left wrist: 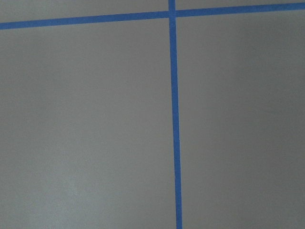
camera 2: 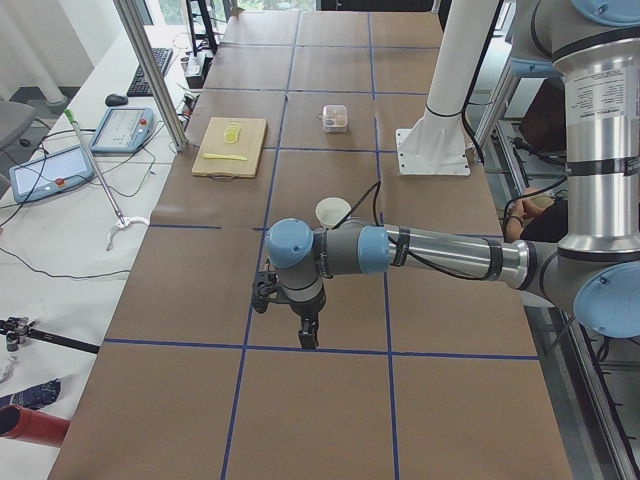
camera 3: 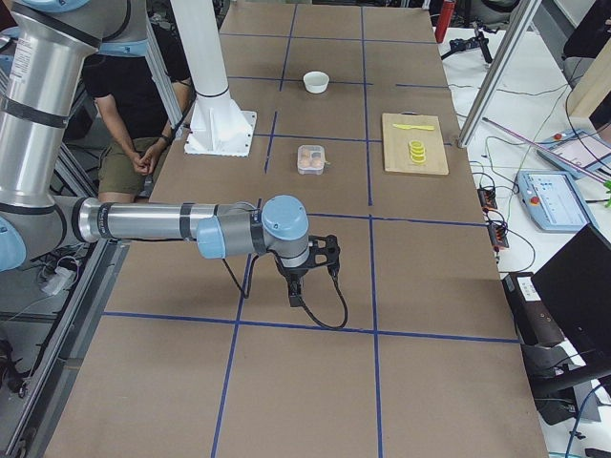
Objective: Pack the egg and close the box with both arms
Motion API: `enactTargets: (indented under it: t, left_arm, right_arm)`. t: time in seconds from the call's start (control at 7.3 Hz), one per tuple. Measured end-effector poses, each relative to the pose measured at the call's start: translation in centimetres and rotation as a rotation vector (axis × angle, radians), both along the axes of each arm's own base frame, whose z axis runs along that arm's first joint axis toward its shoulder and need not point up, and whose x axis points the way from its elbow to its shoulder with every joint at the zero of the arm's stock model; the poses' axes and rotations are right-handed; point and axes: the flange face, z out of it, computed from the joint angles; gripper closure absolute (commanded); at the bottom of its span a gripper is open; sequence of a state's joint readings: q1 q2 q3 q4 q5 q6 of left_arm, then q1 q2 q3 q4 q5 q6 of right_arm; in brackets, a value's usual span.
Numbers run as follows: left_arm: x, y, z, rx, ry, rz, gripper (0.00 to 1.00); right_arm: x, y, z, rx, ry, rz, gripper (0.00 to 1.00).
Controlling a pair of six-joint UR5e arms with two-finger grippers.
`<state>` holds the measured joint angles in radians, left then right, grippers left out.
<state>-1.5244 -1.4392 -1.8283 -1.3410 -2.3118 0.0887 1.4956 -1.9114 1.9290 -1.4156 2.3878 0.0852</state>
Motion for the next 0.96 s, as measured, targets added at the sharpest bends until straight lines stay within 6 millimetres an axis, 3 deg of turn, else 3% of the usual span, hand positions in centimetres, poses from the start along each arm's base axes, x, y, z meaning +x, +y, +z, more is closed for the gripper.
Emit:
enactTargets:
  t: [0.96]
  left_arm:
    - [0.08,0.11,-0.16,-0.007,0.000,-0.007,0.00]
  right_arm:
    - [-0.03,-0.18,-0.38,0.037,-0.005,0.001,0.00]
